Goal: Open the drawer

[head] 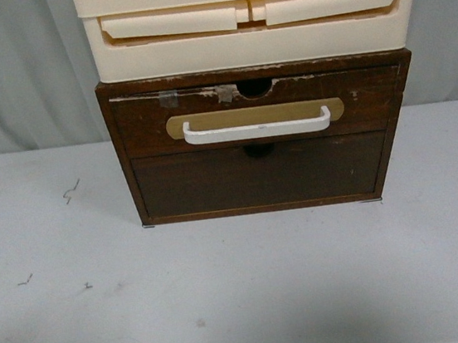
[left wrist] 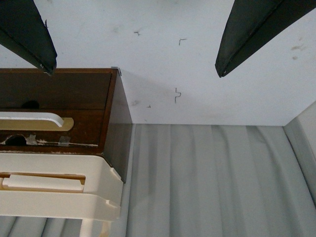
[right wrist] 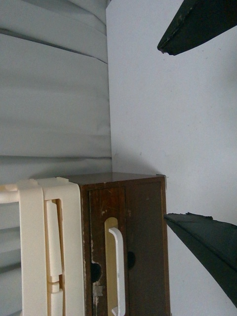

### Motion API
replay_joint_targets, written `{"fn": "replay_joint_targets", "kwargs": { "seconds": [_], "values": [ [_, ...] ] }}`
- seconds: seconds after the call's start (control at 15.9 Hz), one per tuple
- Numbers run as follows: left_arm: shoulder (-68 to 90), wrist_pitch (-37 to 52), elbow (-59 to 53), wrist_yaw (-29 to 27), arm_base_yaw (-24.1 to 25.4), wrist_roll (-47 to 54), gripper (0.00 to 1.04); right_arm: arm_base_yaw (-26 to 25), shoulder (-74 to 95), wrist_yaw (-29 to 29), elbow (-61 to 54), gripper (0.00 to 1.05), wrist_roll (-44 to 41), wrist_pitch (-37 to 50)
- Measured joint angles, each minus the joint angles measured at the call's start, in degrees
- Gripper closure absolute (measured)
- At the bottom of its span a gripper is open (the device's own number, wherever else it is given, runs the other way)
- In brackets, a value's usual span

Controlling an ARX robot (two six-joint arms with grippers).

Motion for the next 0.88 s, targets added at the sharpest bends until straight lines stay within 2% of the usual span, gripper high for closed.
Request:
{"fn": "replay_joint_targets", "kwargs": {
  "seconds": [0.88],
  "values": [
    [0.0,0.0,0.0,0.0,0.0,0.0,0.07,0.0,0.0,0.0,0.0,0.06,0.0,0.0]
  ]
}}
